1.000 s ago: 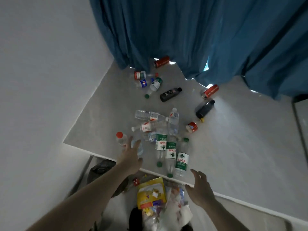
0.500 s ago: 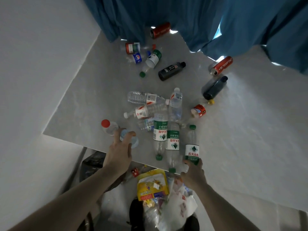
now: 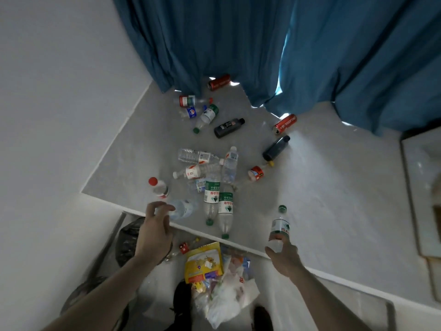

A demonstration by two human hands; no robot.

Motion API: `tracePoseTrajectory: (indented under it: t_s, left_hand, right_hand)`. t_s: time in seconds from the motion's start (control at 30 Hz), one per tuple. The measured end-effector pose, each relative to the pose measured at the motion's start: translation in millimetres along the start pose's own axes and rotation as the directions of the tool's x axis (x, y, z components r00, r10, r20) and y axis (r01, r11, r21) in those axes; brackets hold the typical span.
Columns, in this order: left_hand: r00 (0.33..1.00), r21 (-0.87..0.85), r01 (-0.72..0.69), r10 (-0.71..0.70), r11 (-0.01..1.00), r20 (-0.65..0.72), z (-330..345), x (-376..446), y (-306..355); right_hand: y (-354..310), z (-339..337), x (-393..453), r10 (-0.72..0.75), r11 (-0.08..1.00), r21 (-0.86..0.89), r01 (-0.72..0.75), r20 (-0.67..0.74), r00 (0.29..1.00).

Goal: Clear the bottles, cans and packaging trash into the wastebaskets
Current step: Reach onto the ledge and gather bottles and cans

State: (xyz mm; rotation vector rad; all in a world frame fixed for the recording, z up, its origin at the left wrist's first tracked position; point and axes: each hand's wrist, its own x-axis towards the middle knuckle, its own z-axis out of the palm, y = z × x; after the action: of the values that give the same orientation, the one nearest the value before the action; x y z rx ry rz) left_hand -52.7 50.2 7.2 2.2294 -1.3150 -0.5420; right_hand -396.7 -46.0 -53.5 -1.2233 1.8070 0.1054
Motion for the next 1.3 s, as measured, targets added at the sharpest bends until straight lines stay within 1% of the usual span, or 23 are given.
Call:
tracePoseTrajectory:
  t_s: [0.07, 0.13, 0.17, 0.23, 0.27, 0.33, 0.4, 0.47, 0.53, 0.6, 0.7, 0.77, 0.83, 0.93, 1.0, 1.1, 1.2, 1.3]
  left_hand:
    - [1.000, -0.028, 0.012, -0.013, 1.000, -0.024, -13.7, -39.5, 31.3]
    - [0.997, -0.061, 0.046, -0.049, 0.997, -0.055, -20.8, -81.3, 61.3]
    - [0.994, -0.075, 0.060, -0.067, 0.995, -0.086, -22.5, -101.8, 76.5]
    - [0.985, -0.098, 0.088, -0.101, 0.991, -0.138, -22.1, -138.8, 103.2]
    - [0.980, -0.111, 0.101, -0.117, 0.989, -0.159, -21.1, -156.2, 115.6]
    - [0.970, -0.145, 0.119, -0.146, 0.982, -0.196, -18.1, -189.1, 137.7]
    - [0.964, -0.164, 0.131, -0.164, 0.978, -0.211, -18.6, -214.2, 155.6]
    - [0.962, -0.162, 0.116, -0.152, 0.980, -0.228, -24.4, -235.7, 166.7]
    - [0.956, -0.172, 0.098, -0.141, 0.980, -0.258, -35.6, -254.5, 173.6]
    - [0.939, -0.204, 0.103, -0.163, 0.974, -0.304, -50.2, -274.9, 175.3]
    - [0.900, -0.250, 0.109, -0.202, 0.962, -0.385, -70.2, -311.4, 170.1]
    - [0.870, -0.263, 0.141, -0.246, 0.954, -0.427, -83.0, -337.7, 159.7]
    - [0.853, -0.285, 0.174, -0.289, 0.943, -0.434, -91.5, -355.5, 148.8]
    - [0.815, -0.334, 0.233, -0.370, 0.914, -0.445, -111.5, -390.4, 115.4]
    - [0.788, -0.368, 0.265, -0.421, 0.891, -0.450, -124.1, -410.0, 89.7]
    - [0.758, -0.413, 0.317, -0.490, 0.854, -0.431, -144.0, -433.8, 44.9]
    - [0.751, -0.417, 0.359, -0.524, 0.835, -0.402, -164.4, -450.0, -6.3]
    - [0.750, -0.395, 0.412, -0.552, 0.821, -0.364, -185.6, -456.6, -49.1]
  right_hand:
    - [15.2, -20.4, -26.2, -0.041, 0.988, 0.148, 0.040, 0.005, 0.999]
    - [30.5, -41.1, -50.8, -0.065, 0.947, 0.315, 0.054, 0.025, 0.998]
    - [37.3, -52.7, -63.5, -0.071, 0.920, 0.389, 0.042, 0.061, 0.996]
    - [54.4, -77.1, -84.2, -0.093, 0.882, 0.472, 0.008, 0.157, 0.983]
    - [63.8, -90.2, -93.6, -0.108, 0.876, 0.483, 0.010, 0.177, 0.978]
    - [78.6, -116.0, -111.0, -0.150, 0.874, 0.484, 0.051, 0.167, 0.975]
    - [84.6, -137.9, -131.1, -0.218, 0.894, 0.425, 0.143, 0.133, 0.967]
    - [81.6, -152.2, -152.9, -0.295, 0.903, 0.361, 0.233, 0.126, 0.947]
    - [71.2, -157.0, -172.7, -0.399, 0.882, 0.333, 0.332, 0.157, 0.903]
    - [54.0, -153.4, -193.7, -0.512, 0.843, 0.317, 0.433, 0.231, 0.827]
    - [26.6, -137.7, -227.2, -0.614, 0.789, 0.273, 0.550, 0.360, 0.702]
    - [8.4, -118.9, -251.6, -0.660, 0.746, 0.264, 0.611, 0.411, 0.629]
    - [-4.0, -101.5, -265.9, -0.674, 0.730, 0.274, 0.625, 0.435, 0.597]
    - [-23.2, -53.2, -292.6, -0.674, 0.717, 0.277, 0.640, 0.510, 0.534]
    - [-33.8, -17.0, -308.6, -0.658, 0.722, 0.263, 0.640, 0.547, 0.518]
    - [-46.8, 40.1, -329.8, -0.643, 0.730, 0.235, 0.642, 0.556, 0.527]
    - [-60.9, 97.7, -350.2, -0.653, 0.713, 0.203, 0.671, 0.539, 0.532]
    - [-77.7, 139.6, -367.2, -0.650, 0.722, 0.210, 0.660, 0.532, 0.542]
